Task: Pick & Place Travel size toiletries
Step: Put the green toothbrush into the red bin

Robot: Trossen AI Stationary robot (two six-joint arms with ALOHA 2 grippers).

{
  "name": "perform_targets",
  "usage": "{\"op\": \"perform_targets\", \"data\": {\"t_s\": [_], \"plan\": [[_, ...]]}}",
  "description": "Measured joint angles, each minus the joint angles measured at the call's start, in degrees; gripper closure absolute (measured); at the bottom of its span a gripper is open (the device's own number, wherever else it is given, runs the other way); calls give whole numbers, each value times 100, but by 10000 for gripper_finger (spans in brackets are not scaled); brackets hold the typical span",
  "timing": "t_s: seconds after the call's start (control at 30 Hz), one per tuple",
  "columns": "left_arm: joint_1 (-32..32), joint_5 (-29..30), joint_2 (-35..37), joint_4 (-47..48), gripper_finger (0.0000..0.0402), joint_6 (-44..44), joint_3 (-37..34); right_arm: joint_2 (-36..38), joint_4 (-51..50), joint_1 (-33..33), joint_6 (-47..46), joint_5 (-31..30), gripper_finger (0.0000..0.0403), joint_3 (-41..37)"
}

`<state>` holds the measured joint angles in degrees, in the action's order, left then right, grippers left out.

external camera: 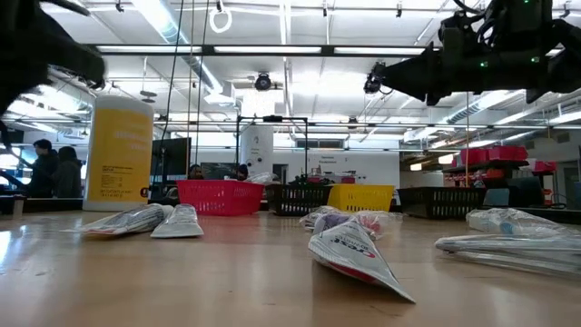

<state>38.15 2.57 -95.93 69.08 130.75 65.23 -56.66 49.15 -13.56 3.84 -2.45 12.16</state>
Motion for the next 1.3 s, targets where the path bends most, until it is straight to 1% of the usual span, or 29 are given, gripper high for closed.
{"op": "perform_targets", "data": {"t_s": [0.07,0.13,0.27,0.37,0.43,0.63,0.77,1.07,1.13,1.23,1.3], "plan": [[27,-273,269,379,253,-171,0,0,-16,0,-72,93,194,0],[58,-288,590,728,253,-319,0,0,-38,0,-163,113,188,0],[146,146,1325,1184,253,-262,0,0,-163,0,-214,112,169,0],[259,440,1652,992,253,109,-213,0,-260,0,-418,111,154,0],[309,476,1666,415,253,252,-523,0,-289,0,-488,110,147,0],[298,705,1486,-1626,253,284,-1530,0,-312,0,-489,112,138,0],[294,574,1362,-2358,253,365,-1935,0,-347,0,-489,112,142,0],[253,397,1332,-2398,253,367,-1950,0,-453,0,-489,112,165,0],[237,388,1274,-2403,253,365,-1950,0,-511,0,-490,112,166,0],[208,203,1116,-2432,253,368,-1952,0,-573,0,-489,112,164,0],[173,118,926,-2617,253,355,-1952,0,-620,0,-488,112,159,0]]}}
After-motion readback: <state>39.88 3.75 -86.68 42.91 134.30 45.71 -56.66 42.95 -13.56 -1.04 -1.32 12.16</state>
